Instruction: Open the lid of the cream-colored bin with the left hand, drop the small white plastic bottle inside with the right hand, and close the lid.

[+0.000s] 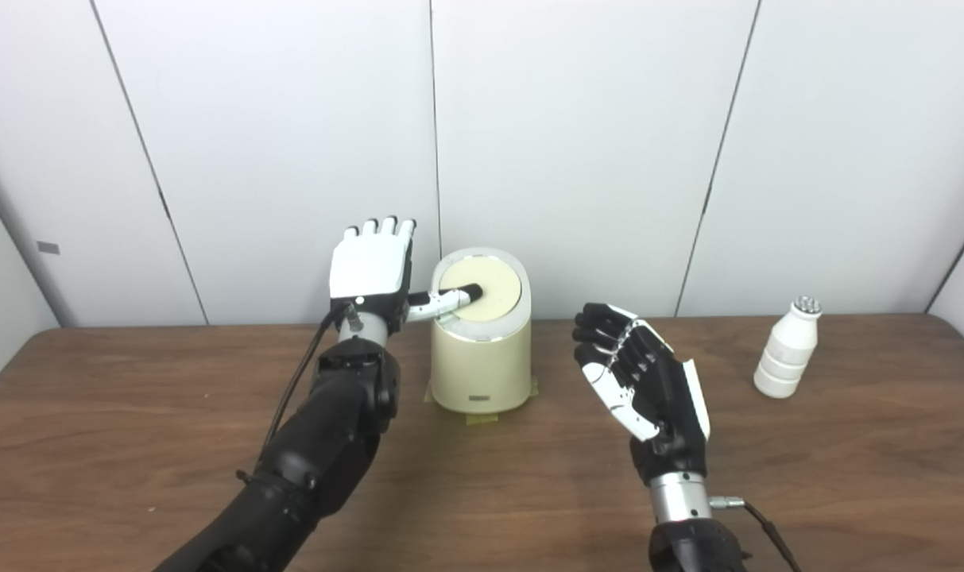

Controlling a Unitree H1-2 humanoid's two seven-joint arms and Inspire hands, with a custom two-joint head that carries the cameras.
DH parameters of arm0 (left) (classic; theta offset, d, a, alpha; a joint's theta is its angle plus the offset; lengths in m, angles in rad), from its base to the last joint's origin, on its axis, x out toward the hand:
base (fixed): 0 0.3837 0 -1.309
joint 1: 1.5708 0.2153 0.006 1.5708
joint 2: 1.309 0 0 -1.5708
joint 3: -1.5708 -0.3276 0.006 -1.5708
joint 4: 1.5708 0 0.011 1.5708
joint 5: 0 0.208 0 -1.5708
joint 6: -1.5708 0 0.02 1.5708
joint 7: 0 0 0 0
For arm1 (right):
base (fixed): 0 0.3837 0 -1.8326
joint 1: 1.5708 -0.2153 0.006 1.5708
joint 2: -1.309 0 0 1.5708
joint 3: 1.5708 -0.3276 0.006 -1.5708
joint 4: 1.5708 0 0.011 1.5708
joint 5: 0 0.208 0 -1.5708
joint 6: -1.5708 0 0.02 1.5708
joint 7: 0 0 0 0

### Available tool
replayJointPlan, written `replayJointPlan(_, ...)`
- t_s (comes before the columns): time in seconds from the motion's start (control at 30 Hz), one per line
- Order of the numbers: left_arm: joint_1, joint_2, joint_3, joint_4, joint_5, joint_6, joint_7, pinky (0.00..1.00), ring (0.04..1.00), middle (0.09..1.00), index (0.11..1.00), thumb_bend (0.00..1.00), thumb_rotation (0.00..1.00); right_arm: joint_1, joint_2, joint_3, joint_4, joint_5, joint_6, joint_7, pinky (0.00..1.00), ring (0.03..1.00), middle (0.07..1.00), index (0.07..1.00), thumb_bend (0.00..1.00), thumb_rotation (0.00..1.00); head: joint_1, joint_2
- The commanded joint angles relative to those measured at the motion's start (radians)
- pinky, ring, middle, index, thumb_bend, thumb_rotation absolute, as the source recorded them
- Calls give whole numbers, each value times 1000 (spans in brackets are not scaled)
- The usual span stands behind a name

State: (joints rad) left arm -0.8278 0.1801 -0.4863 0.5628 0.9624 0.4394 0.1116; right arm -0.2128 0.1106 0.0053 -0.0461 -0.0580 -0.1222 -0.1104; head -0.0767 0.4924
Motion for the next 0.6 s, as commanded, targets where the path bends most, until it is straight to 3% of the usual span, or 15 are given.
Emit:
replayJointPlan(0.0, -73, 14, -8, -3, 27, -9, 14, 1000, 1000, 1000, 1000, 953, 961, -42, 12, 7, -39, -3, -11, -2, 611, 688, 696, 676, 302, 352, -1, 1)
replayJointPlan(0.1, -75, 16, -20, 7, 37, 3, 13, 1000, 1000, 1000, 1000, 956, 890, -43, 12, 6, -38, -3, -14, -3, 613, 688, 696, 677, 308, 355, -2, 2)
replayJointPlan(0.23, -77, 24, -39, 34, 61, 5, 44, 1000, 1000, 1000, 1000, 974, 607, -44, 12, 3, -34, 8, -23, 1, 613, 688, 696, 677, 310, 352, 1, 2)
replayJointPlan(0.33, -79, 36, -55, 34, 74, 10, 39, 1000, 1000, 1000, 1000, 999, 454, -44, 10, 3, -34, 3, -23, 0, 609, 686, 694, 675, 306, 352, 1, 2)
replayJointPlan(0.57, -81, 54, -102, 30, 153, 27, 35, 1000, 1000, 1000, 1000, 1000, 313, -41, 8, 5, -41, 6, -16, 4, 609, 687, 696, 677, 301, 354, 2, 2)
